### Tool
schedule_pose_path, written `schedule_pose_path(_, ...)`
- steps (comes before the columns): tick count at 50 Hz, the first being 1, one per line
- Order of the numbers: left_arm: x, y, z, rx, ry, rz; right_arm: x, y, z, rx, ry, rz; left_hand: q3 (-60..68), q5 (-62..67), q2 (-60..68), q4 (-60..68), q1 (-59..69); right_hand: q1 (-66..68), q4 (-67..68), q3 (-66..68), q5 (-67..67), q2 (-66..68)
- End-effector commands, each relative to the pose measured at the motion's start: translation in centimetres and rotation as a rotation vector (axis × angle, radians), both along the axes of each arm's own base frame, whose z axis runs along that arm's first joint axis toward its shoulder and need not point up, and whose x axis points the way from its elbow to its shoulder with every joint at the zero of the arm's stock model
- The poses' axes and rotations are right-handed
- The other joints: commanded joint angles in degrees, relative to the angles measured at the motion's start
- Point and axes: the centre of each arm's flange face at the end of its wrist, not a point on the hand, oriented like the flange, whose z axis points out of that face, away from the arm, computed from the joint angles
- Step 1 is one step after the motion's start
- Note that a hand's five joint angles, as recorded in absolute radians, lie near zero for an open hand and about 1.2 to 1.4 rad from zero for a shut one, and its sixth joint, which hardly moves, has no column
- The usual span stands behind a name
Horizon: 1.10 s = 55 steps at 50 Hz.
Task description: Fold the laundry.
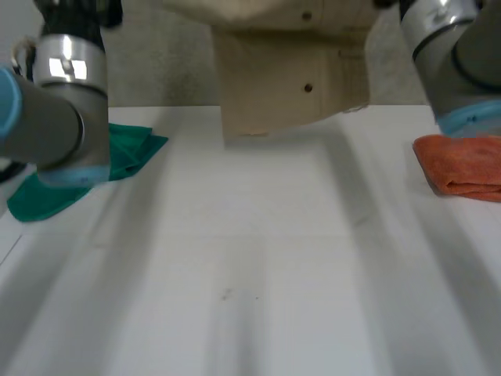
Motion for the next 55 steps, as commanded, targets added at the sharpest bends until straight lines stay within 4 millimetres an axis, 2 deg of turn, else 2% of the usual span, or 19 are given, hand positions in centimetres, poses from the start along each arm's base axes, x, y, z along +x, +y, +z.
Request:
schedule_pose_path(1, 1.2, 1.5, -10.2, 0.354, -0.138, 0.023, 0.3, -0.4, -9.6, 0.249, 0.148, 0.011, 11.5, 14.1, 11.2, 11.1, 14.3, 24.3, 11.6, 12.2, 13.2, 12.5)
schedule_pose_path(2, 1.3, 2.0, -11.1, 0.389, -0.153, 0.022, 0.3, -0.2, -10.8, 0.278, 0.17, 0.013, 11.5, 14.1, 11.2, 11.1, 14.3, 24.3, 11.6, 12.2, 13.2, 12.5)
schedule_pose_path(3, 1.4, 3.0, -13.0, 0.459, -0.186, 0.016, 0.2, 0.4, -13.3, 0.348, 0.226, 0.026, 11.5, 14.1, 11.2, 11.1, 14.3, 24.3, 11.6, 12.2, 13.2, 12.5)
schedule_pose_path(5, 1.6, 4.0, -14.8, 0.529, -0.219, 0.01, 0.0, 1.0, -15.0, 0.403, 0.27, 0.031, 11.5, 14.1, 11.2, 11.1, 14.3, 24.3, 11.6, 12.2, 13.2, 12.5)
schedule_pose_path(6, 1.7, 4.6, -15.6, 0.564, -0.235, 0.007, -0.4, 1.8, -16.7, 0.465, 0.318, 0.036, 11.5, 14.1, 11.2, 11.1, 14.3, 24.3, 11.6, 12.2, 13.2, 12.5)
schedule_pose_path(7, 1.7, 5.1, -16.3, 0.594, -0.251, 0.003, -0.7, 2.0, -17.2, 0.485, 0.338, 0.034, 11.5, 14.1, 11.2, 11.1, 14.3, 24.3, 11.6, 12.2, 13.2, 12.5)
schedule_pose_path(8, 1.6, 7.3, -17.7, 0.676, -0.302, -0.019, -1.1, 2.9, -18.4, 0.537, 0.383, 0.035, 11.5, 14.1, 11.2, 11.1, 14.3, 24.3, 11.6, 12.2, 13.2, 12.5)
schedule_pose_path(11, 1.2, 9.6, -18.7, 0.75, -0.356, -0.054, -1.7, 4.7, -19.7, 0.624, 0.462, 0.049, 11.5, 14.1, 11.2, 11.1, 14.3, 24.3, 11.6, 12.2, 13.2, 12.5)
schedule_pose_path(23, 4.6, 18.2, -15.3, 1.007, -0.504, -0.088, -4.8, 12.3, -18.9, 0.926, 0.603, 0.089, 11.5, 14.1, 11.2, 11.1, 14.3, 24.3, 11.6, 12.2, 13.2, 12.5)
schedule_pose_path(31, 5.3, 21.6, -15.3, 1.098, -0.584, -0.127, -7.4, 15.8, -19.7, 1.054, 0.796, 0.099, 11.5, 14.1, 11.2, 11.1, 14.3, 24.3, 11.6, 12.2, 13.2, 12.5)
schedule_pose_path(34, 5.2, 21.8, -15.5, 1.103, -0.59, -0.137, -7.8, 15.9, -20.0, 1.057, 0.817, 0.111, 8.5, 11.2, 8.2, 8.1, 11.3, 24.3, 11.6, 12.2, 13.2, 12.5)
schedule_pose_path(35, 5.1, 21.7, -15.6, 1.102, -0.591, -0.14, -7.9, 15.8, -20.3, 1.056, 0.817, 0.112, -9.2, -6.5, -9.4, -9.6, -6.4, 24.3, 11.6, 12.2, 13.2, 12.5)
schedule_pose_path(37, 5.0, 21.5, -15.6, 1.097, -0.591, -0.138, -8.0, 15.7, -20.4, 1.053, 0.81, 0.11, -28.6, -26.0, -28.9, -29.0, -25.8, 24.3, 11.6, 12.2, 13.2, 12.5)
schedule_pose_path(39, 4.6, 20.9, -15.5, 1.081, -0.581, -0.136, -7.9, 15.6, -20.6, 1.045, 0.804, 0.112, -45.1, -42.4, -45.4, -45.5, -42.3, 24.3, 11.6, 12.2, 13.2, 12.5)
schedule_pose_path(41, 4.3, 20.3, -15.0, 1.05, -0.564, -0.137, -7.9, 15.4, -20.8, 1.042, 0.802, 0.107, -52.5, -49.9, -52.8, -53.0, -49.8, 24.3, 11.6, 12.2, 13.2, 12.5)
schedule_pose_path(49, 1.7, 15.5, -10.2, 0.747, -0.399, -0.165, -7.9, 14.9, -21.3, 1.008, 0.773, 0.09, -54.8, -52.1, -55.0, -55.2, -52.0, 24.3, 11.6, 12.2, 13.2, 12.5)
schedule_pose_path(53, 0.0, 11.4, -10.1, 0.618, -0.372, -0.261, -7.8, 14.9, -21.6, 1.002, 0.757, 0.085, -52.4, -49.8, -52.7, -52.8, -49.6, 24.3, 11.6, 12.2, 13.2, 12.5)
schedule_pose_path(54, -0.4, 9.4, -10.3, 0.584, -0.372, -0.297, -7.8, 14.9, -21.7, 1.002, 0.751, 0.083, -51.7, -49.1, -52.0, -52.2, -49.0, 24.3, 11.6, 12.2, 13.2, 12.5)
schedule_pose_path(55, -0.6, 8.5, -10.6, 0.576, -0.378, -0.317, -7.8, 14.9, -21.7, 1.003, 0.748, 0.082, -50.6, -47.9, -50.8, -51.0, -47.8, 24.3, 11.6, 12.2, 13.2, 12.5)
